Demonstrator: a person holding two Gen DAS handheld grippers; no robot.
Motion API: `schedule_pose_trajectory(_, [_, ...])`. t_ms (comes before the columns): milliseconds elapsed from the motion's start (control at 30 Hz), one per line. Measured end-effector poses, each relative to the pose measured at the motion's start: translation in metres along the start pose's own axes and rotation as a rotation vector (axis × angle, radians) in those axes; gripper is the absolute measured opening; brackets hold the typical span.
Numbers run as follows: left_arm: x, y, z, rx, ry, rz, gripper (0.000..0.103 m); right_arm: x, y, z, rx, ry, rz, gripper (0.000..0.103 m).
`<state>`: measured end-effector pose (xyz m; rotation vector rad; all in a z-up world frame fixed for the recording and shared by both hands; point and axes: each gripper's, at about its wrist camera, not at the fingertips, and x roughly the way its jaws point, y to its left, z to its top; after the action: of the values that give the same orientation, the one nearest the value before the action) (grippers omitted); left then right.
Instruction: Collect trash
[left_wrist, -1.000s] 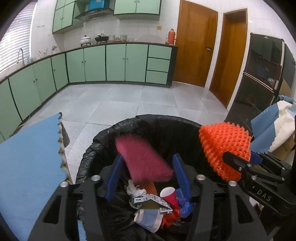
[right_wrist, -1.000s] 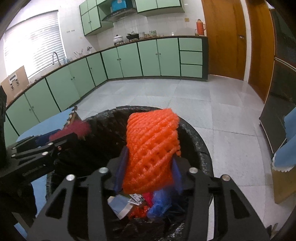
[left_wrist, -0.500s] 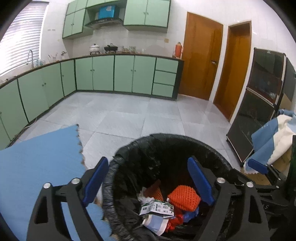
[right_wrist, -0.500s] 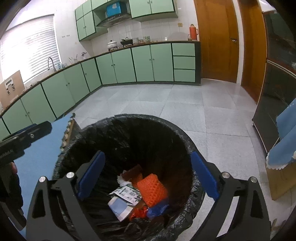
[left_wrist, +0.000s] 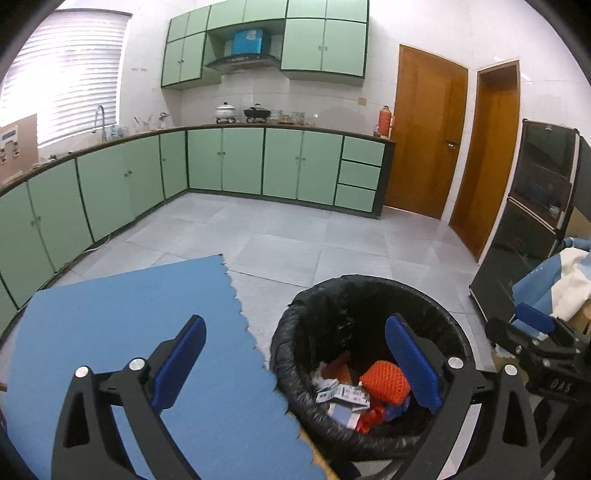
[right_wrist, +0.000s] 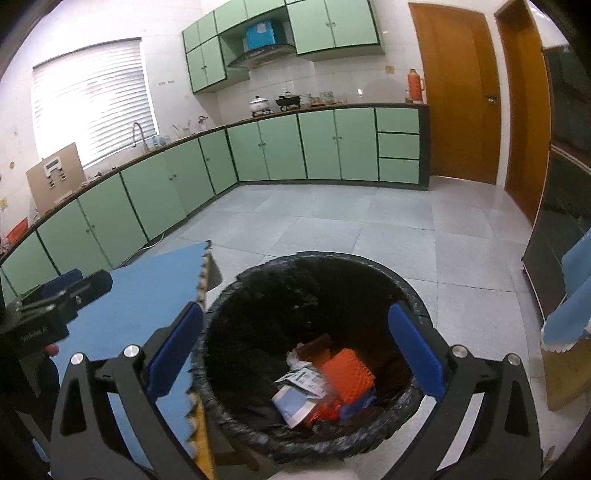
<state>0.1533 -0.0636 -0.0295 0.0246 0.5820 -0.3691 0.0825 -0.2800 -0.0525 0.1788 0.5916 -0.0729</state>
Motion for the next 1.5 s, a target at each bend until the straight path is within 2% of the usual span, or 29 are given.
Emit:
schedule_pose_trajectory(267, [-0.053, 0.012, -0.010, -0.006, -0.011, 0.070, 0.096, -0.039, 0.032, 0.003, -0.029, 0.010, 0.032, 0.098])
schedule_pose_trajectory(567, [-0.089, 0.021, -0.020, -0.009, -0.018, 0.083, 0.096, -0.063, 0.057, 0.000, -0.074, 0.021, 0.055, 0.098])
schedule_pose_trajectory(1000, [-0.115, 0.020, -0.027, -0.017, -0.033, 0.088, 0.096, -0.079, 0.072, -0.003, -0.108, -0.002, 0.084, 0.098])
schedule_pose_trajectory(1500, [-0.124, 0.026, -0.028, -0.040, -0.050, 0.108, 0.096, -0.086, 0.084, -0.003, -0.133, -0.009, 0.097, 0.098])
